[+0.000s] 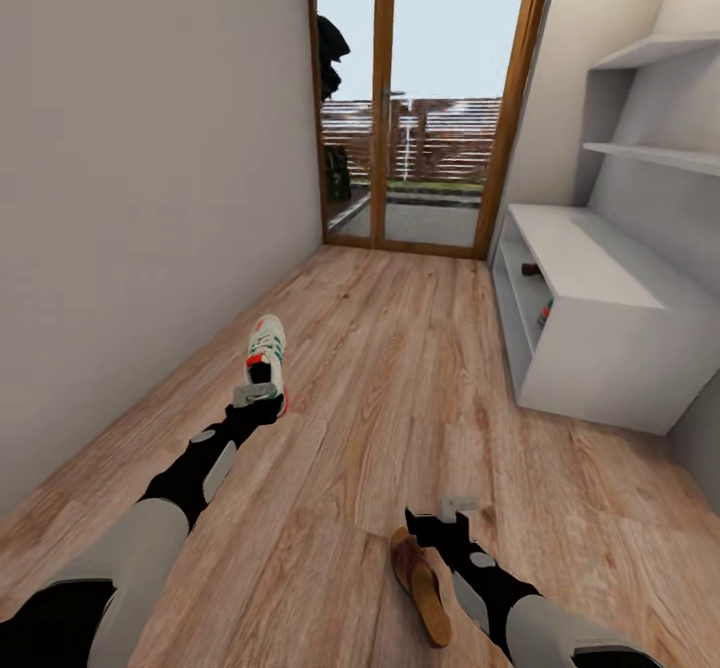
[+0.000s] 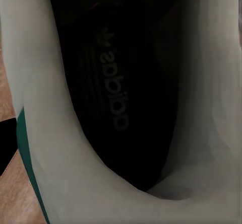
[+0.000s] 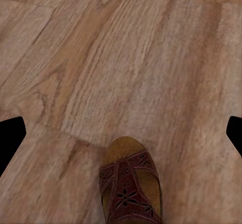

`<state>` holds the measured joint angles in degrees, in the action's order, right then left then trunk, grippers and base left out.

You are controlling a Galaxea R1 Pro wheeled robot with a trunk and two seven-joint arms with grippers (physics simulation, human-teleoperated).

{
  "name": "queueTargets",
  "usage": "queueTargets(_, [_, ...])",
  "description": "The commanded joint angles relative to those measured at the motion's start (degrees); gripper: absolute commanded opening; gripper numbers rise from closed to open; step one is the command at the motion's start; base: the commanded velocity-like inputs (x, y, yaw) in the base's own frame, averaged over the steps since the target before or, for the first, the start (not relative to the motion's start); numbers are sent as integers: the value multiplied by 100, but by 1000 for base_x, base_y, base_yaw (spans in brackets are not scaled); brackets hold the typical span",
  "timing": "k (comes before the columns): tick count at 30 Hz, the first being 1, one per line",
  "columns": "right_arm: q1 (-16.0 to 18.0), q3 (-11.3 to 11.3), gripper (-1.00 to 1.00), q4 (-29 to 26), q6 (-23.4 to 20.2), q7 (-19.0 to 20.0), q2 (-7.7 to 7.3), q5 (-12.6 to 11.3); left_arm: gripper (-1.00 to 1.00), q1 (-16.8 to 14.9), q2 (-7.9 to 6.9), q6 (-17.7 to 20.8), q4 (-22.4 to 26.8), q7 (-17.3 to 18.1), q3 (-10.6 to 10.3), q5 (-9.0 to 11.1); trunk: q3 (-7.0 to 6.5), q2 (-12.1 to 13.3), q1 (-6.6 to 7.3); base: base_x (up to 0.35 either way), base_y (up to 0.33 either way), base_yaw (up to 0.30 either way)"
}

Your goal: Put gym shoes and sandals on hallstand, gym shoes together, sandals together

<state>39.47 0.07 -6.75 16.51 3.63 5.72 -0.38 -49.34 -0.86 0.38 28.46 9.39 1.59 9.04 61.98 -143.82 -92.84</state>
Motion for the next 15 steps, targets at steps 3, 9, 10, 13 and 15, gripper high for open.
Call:
queueTargets(3, [1,-6,100,137,226,15,-5,-6,-100,-4,5,285,270,37,13,44,11,-2,1,0,0,40])
queueTargets(9, [-13,-15,100,235,567,15,-16,-6,-100,-5,21,515,481,43,-2,45,13,-2,1,0,0,8])
queueTargets(10, [-17,-15,100,251,644,15,-16,-6,-100,-5,22,523,487,43,-3,45,13,-2,1,0,0,3])
queueTargets(13, [-113,-16,100,360,1058,11,-19,-13,-100,-5,24,542,503,50,-7,45,13,-2,1,0,0,1])
queueTargets(15, [-162,-16,100,394,1195,13,-21,-14,-100,-5,24,546,507,52,-8,45,14,-2,1,0,0,0])
